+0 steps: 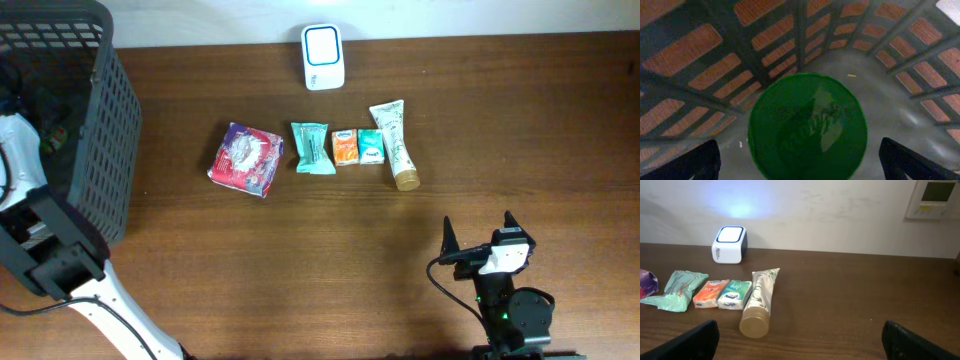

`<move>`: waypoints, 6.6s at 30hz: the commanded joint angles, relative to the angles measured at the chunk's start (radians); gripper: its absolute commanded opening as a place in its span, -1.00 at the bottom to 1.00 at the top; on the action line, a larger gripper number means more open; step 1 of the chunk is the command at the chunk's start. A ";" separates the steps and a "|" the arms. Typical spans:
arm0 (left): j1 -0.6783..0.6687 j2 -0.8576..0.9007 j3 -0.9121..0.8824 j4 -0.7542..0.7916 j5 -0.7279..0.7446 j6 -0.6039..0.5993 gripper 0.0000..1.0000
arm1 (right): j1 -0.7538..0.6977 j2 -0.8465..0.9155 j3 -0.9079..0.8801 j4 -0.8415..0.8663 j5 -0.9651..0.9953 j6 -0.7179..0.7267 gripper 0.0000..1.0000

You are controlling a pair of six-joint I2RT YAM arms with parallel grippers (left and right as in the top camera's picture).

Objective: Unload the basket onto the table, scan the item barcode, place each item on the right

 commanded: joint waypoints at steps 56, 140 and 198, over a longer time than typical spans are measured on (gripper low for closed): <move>-0.808 -0.482 0.078 -0.329 0.432 -0.122 0.15 | -0.003 -0.006 -0.009 -0.002 0.005 0.011 0.97; -0.645 -0.534 0.135 -1.025 0.220 0.200 0.98 | -0.003 -0.006 -0.009 0.016 -0.163 0.111 0.97; -0.645 -0.534 0.135 -1.025 0.220 0.200 0.99 | 0.348 2.043 1.625 -0.971 0.080 0.427 0.65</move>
